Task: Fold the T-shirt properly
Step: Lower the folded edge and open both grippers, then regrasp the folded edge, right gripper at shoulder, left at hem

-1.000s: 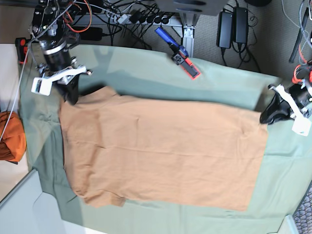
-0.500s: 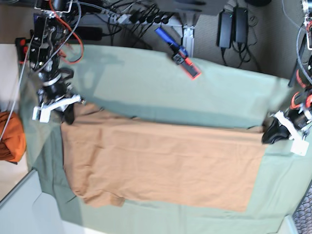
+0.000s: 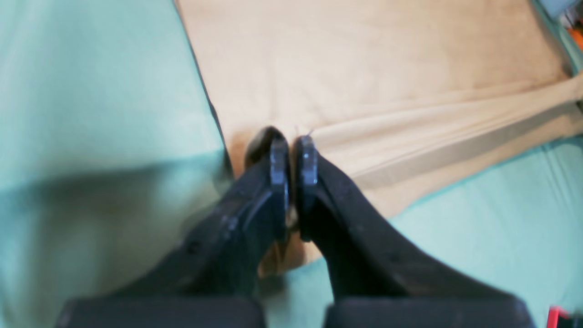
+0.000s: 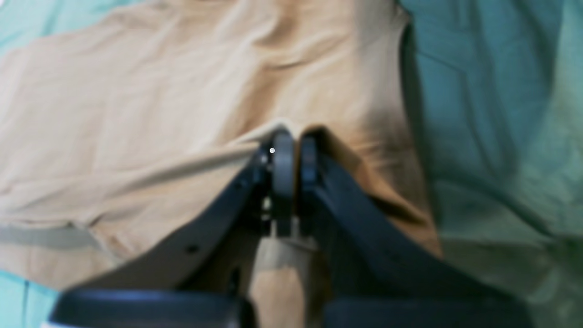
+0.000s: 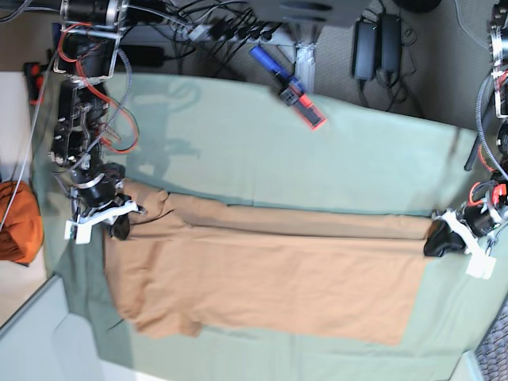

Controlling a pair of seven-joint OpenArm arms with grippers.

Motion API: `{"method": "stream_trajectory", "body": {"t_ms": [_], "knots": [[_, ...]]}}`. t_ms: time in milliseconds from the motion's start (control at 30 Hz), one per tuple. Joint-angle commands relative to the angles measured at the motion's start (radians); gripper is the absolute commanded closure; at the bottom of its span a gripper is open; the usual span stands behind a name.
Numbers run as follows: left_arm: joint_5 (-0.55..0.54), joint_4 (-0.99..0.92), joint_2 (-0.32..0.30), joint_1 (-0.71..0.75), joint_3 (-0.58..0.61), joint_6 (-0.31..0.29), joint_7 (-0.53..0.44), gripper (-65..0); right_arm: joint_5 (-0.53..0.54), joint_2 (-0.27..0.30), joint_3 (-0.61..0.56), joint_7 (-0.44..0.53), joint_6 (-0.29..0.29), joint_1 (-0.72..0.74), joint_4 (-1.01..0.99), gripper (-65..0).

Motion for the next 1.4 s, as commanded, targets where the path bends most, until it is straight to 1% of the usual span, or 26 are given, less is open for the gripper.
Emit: {"method": "stream_trajectory", "body": {"t_ms": [0,233,433,467,533,600,633,667,767,800,833,967,1067,1200,1367], "knots": [[-0.012,0.003,-0.019,-0.028,-0.007,-0.008,-0.026,0.0,-0.006,0.021,-0.006,0.029,0.055,0.032,0.004,0.0],[-0.007,-0.045,-0.019,-0.082,0.013,-0.008,-0.035,0.0,-0.067,0.018,-0.075,0.055,0.055,0.092,-0.048,0.0],[0.050,-0.048,-0.019,-0.095,0.066,-0.008,-0.075,0.0,-0.089,0.013,-0.081,0.055,0.055,0.112,-0.053,0.0],[0.061,-0.048,-0.019,-0.095,0.070,-0.008,-0.083,-3.0,-0.089,0.013,-0.081,0.056,0.055,0.111,-0.055,0.0],[0.071,-0.048,-0.019,-0.095,0.071,-0.008,-0.093,-12.9,-0.089,0.013,-0.081,0.056,0.055,0.110,-0.057,0.0],[0.071,-0.048,-0.019,-0.095,0.071,-0.008,-0.093,-19.9,-0.089,0.013,-0.081,0.065,0.055,0.111,-0.058,0.0],[0.072,-0.048,-0.019,-0.095,0.071,-0.008,-0.093,-22.5,-0.092,0.013,-0.081,0.076,0.055,0.111,-0.058,-1.3],[0.073,-0.048,-0.019,-0.095,0.071,-0.008,-0.093,-24.6,-0.103,0.013,-0.081,0.082,0.055,0.110,-0.058,-7.3],[0.073,-0.048,-0.019,-0.095,0.071,-0.008,-0.093,-30.7,-0.127,0.013,-0.081,0.082,0.055,0.110,-0.058,-29.3],[0.073,-0.048,-0.019,-0.095,0.071,-0.008,-0.092,-32.4,-0.126,0.013,-0.081,0.081,0.055,0.110,-0.058,-34.4],[0.072,-0.048,-0.019,-0.095,0.071,-0.008,-0.089,-33.2,-0.126,0.013,-0.081,0.080,0.055,0.110,-0.058,-37.1],[0.035,-0.048,-0.027,-0.095,0.054,-0.008,-0.058,-33.2,-0.126,0.013,-0.075,0.077,0.055,0.110,-0.056,-37.5],[-0.031,-0.042,-0.039,-0.094,-0.002,-0.008,-0.007,-33.2,-0.123,0.013,-0.033,0.066,0.055,0.110,-0.051,-37.5],[-0.122,-0.041,-0.060,-0.091,-0.070,-0.008,0.063,-33.2,-0.060,0.013,0.092,-0.003,0.055,0.110,-0.049,-37.5],[-0.168,-0.042,-0.078,-0.063,-0.075,-0.008,0.082,-33.2,0.053,0.016,0.251,-0.134,0.055,0.087,-0.049,-37.5]]}}
